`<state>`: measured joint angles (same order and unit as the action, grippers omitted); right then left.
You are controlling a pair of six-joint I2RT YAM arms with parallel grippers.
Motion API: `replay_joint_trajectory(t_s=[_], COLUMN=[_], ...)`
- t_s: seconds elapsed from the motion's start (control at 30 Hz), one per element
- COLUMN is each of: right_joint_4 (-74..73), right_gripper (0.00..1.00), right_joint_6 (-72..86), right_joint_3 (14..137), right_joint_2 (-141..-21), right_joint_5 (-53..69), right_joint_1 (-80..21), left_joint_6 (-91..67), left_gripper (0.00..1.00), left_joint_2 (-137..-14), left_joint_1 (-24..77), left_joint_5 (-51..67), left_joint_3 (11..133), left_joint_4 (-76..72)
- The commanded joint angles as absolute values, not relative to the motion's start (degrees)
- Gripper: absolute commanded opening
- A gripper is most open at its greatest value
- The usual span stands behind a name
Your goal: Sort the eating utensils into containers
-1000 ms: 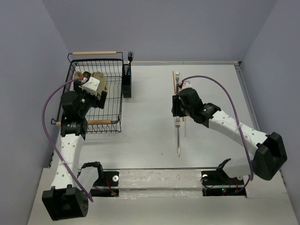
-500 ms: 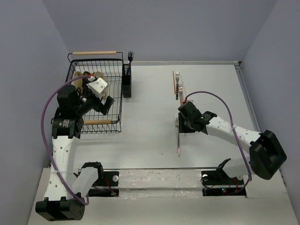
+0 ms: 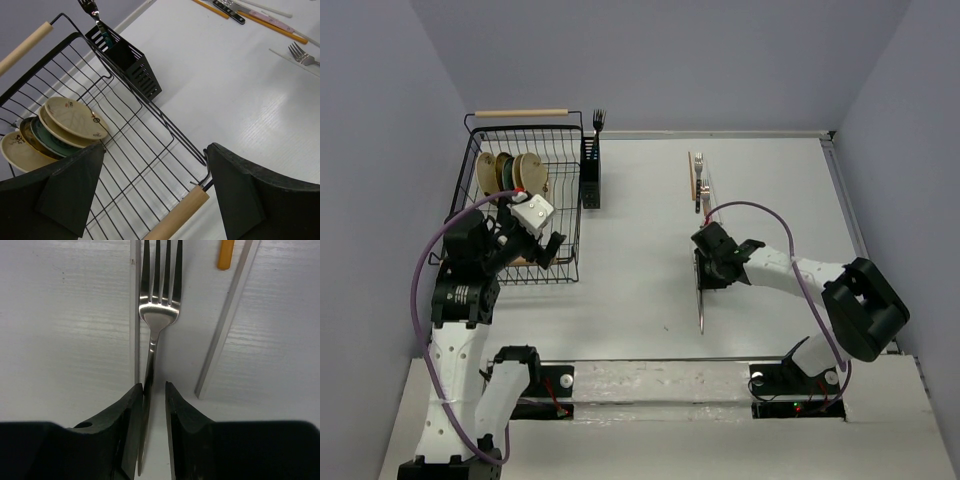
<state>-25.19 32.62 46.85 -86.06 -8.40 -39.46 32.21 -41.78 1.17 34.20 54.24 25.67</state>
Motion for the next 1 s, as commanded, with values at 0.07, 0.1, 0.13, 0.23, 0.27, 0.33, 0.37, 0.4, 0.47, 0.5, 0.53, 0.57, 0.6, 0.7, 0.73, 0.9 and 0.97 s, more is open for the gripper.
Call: replay_joint_trajectory(t_s=[0.07,0.1,0.13,0.23,0.27,0.33,0.37,0.4,0.47,0.5,0.53,0.57,0.6,0.7,0.73,0.9,0.97], right_joint_4=[-22.7,-22.8,-22.8,-23.2,-23.2,-23.2,-23.2,-23.2,-23.5,-23.6,-23.6,-23.7,-23.8,-23.6,-23.6,-20.6,-15.1], right_gripper=[0.28,0.28,0.28,0.27,0.26,0.23,0.20,0.19,0.14,0.11,0.09,0.01,0.00,0.00,0.00,0.00,0.00], right_joint_6=[34.1,34.2,34.4,34.7,34.8,35.0,35.0,35.1,35.0,35.0,34.9,34.9,34.6,32.6,32.0,24.2,20.2], right_joint_3=[46.6,46.5,46.4,46.2,46.1,46.1,46.0,46.1,46.0,46.1,46.1,46.2,46.3,47.9,47.9,52.6,54.0], right_joint_2=[-87.4,-87.9,-88.5,-90.7,-91.3,-91.8,-91.8,-91.7,-91.2,-90.4,-90.0,-89.6,-89.0,-85.5,-85.5,-75.8,-72.5], right_joint_5=[-10.0,-10.3,-10.7,-12.4,-12.5,-12.8,-13.4,-13.8,-14.6,-14.9,-15.0,-15.4,-15.5,-14.9,-14.6,-14.9,-14.5], right_joint_1=[-39.7,-39.7,-39.7,-39.7,-39.7,-39.7,-39.7,-39.7,-39.7,-39.7,-39.7,-39.7,-39.7,-39.7,-39.7,-39.7,-39.7], left_joint_6=[32.3,32.3,32.3,32.3,32.3,32.3,32.3,32.2,32.2,32.2,32.2,32.2,32.1,32.1,32.1,31.4,31.1], left_gripper=[0.98,0.98,0.98,0.99,0.99,0.99,0.99,0.99,0.99,0.99,0.99,0.99,0.99,0.99,0.99,0.99,0.99], left_joint_2=[-40.9,-40.9,-40.9,-40.8,-40.8,-40.8,-40.8,-40.8,-40.7,-40.8,-40.8,-40.9,-41.0,-41.5,-41.5,-42.8,-43.0], left_joint_1=[1.4,1.4,1.4,1.4,1.4,1.4,1.4,1.4,1.4,1.4,1.4,1.4,1.4,1.4,1.4,1.4,1.4], left_joint_5=[34.5,34.5,34.5,34.5,34.5,34.5,34.5,34.5,34.5,34.5,34.5,34.5,34.5,34.5,34.6,35.0,35.1], left_joint_3=[53.0,53.0,53.1,53.0,53.0,53.0,53.0,53.0,52.9,52.9,52.8,53.0,53.0,53.5,53.6,55.5,55.7], left_joint_4=[24.1,24.1,23.9,23.8,23.8,23.7,23.6,23.6,23.6,23.6,23.5,23.6,23.4,23.4,23.3,23.2,23.0])
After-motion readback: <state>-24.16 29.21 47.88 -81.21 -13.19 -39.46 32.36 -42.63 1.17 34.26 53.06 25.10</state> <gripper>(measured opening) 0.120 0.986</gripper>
